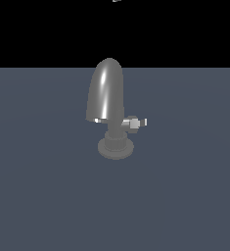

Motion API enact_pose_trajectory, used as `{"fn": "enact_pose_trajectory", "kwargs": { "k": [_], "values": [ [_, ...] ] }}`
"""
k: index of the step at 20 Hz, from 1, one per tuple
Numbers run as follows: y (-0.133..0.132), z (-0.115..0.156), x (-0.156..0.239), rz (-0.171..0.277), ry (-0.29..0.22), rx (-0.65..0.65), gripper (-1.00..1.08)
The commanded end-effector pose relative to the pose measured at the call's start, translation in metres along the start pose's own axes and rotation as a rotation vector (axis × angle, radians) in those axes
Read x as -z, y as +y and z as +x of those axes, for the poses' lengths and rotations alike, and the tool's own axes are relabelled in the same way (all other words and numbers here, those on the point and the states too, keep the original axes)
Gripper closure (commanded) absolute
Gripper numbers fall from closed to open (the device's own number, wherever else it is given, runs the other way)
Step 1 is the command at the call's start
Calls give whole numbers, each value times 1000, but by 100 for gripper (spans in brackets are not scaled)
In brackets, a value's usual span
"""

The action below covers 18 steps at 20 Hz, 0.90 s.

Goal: Turn on the faucet by rotating a designated handle.

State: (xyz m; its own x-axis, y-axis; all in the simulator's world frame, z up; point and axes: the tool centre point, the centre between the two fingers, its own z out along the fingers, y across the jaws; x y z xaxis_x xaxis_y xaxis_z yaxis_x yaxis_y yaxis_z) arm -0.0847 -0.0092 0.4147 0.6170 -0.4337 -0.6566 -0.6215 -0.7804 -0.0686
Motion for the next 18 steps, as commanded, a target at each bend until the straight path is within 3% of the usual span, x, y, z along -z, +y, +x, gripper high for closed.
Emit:
{"fn": "enact_pose_trajectory", "kwargs": {
  "k": [1,18],
  "values": [
    [-3,15,1,27,-54,-50,108],
    [-1,127,-20,233,-461,-425,108]
  ]
}}
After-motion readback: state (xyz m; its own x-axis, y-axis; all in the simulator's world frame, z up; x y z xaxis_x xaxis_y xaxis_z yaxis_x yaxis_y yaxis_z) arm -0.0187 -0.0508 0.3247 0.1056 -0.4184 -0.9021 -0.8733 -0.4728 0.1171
